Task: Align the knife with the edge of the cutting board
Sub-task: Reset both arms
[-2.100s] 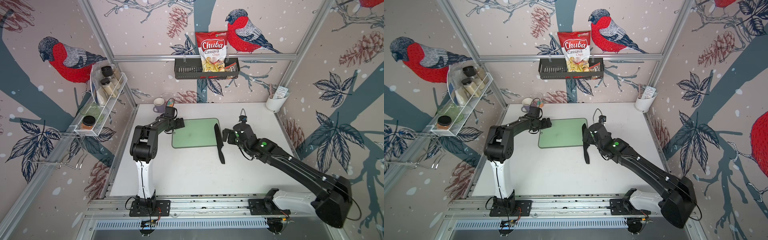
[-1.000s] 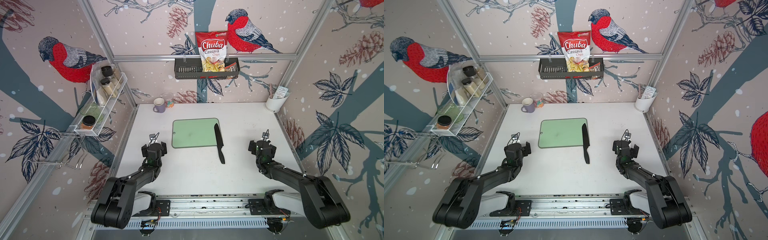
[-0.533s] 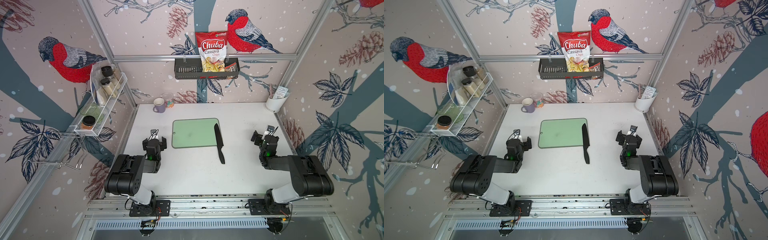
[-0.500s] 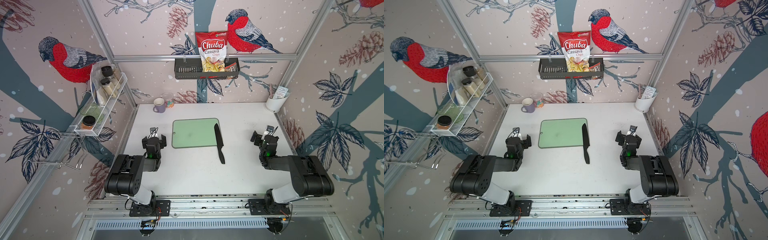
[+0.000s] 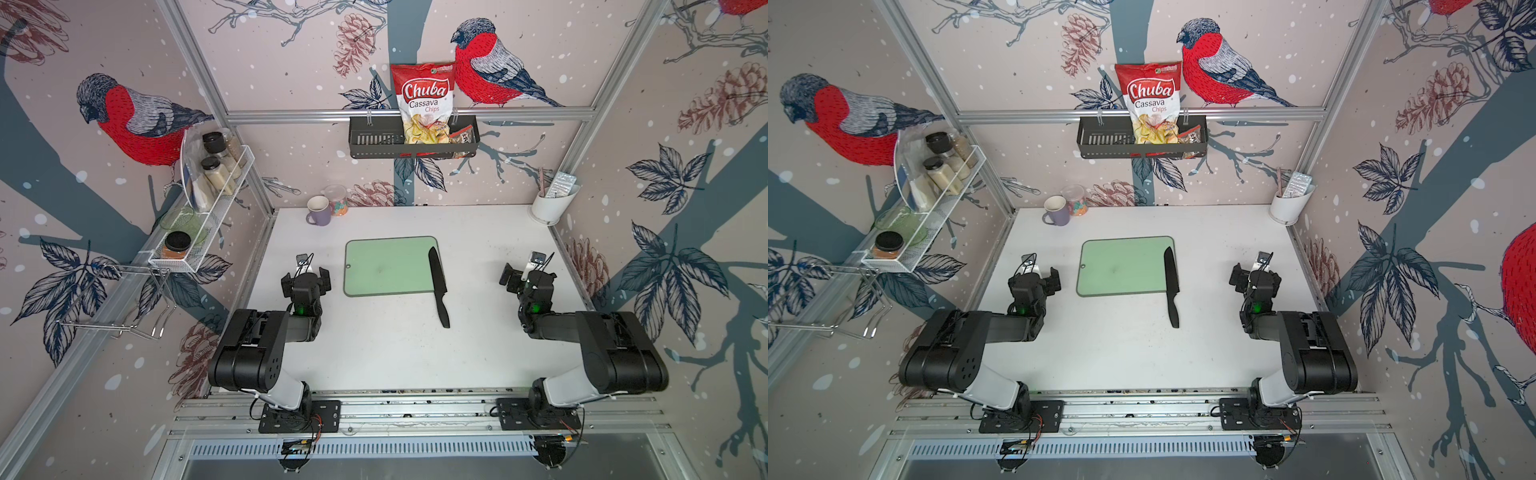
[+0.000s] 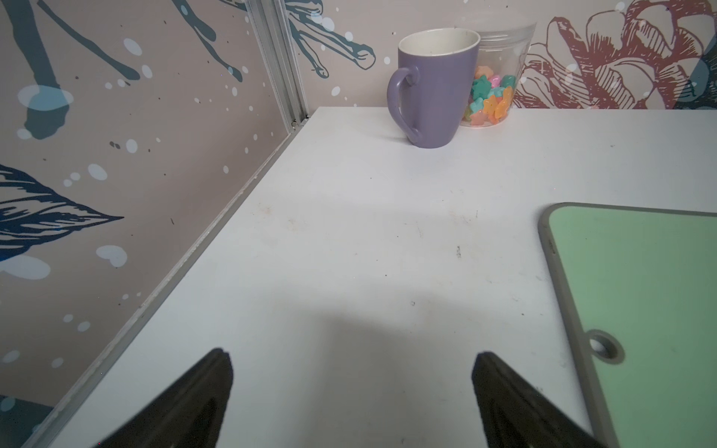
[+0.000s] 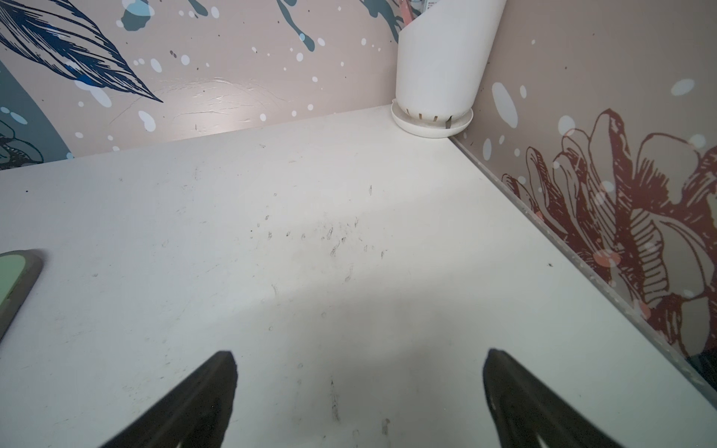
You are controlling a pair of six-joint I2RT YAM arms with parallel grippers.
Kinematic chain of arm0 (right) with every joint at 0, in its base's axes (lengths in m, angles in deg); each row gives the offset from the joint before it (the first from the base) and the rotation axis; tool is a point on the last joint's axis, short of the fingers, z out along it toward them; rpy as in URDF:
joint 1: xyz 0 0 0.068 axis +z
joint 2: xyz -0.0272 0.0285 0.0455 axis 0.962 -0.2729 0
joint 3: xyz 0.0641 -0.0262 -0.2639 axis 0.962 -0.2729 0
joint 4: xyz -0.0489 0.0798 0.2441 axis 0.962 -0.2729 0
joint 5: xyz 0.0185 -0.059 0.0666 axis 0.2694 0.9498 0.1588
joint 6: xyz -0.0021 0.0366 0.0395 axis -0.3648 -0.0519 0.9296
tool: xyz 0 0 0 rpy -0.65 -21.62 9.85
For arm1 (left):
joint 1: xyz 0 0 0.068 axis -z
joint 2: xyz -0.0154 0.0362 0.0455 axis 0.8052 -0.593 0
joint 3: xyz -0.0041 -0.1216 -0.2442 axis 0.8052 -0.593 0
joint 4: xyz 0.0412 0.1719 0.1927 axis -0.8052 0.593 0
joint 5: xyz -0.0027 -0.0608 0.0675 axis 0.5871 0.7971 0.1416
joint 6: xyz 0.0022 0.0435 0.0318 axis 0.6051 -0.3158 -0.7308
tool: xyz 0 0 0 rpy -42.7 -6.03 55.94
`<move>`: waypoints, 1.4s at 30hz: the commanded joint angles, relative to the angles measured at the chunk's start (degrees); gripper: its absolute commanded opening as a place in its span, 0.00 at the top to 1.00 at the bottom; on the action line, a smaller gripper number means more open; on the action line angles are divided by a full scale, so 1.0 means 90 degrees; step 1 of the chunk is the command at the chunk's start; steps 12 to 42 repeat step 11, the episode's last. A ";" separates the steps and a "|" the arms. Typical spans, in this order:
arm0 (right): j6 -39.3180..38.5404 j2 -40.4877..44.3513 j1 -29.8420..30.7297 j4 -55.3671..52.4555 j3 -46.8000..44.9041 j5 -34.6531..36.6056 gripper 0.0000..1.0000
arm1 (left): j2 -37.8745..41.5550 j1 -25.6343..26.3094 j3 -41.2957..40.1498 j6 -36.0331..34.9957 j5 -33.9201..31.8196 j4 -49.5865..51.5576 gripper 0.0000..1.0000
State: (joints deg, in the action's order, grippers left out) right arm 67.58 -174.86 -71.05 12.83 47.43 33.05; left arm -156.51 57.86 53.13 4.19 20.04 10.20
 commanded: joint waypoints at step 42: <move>0.0043 0.0027 -0.0020 -0.0017 0.0027 -0.0082 0.00 | -0.0011 -0.0010 0.0006 -0.0026 -0.0029 -0.0147 0.02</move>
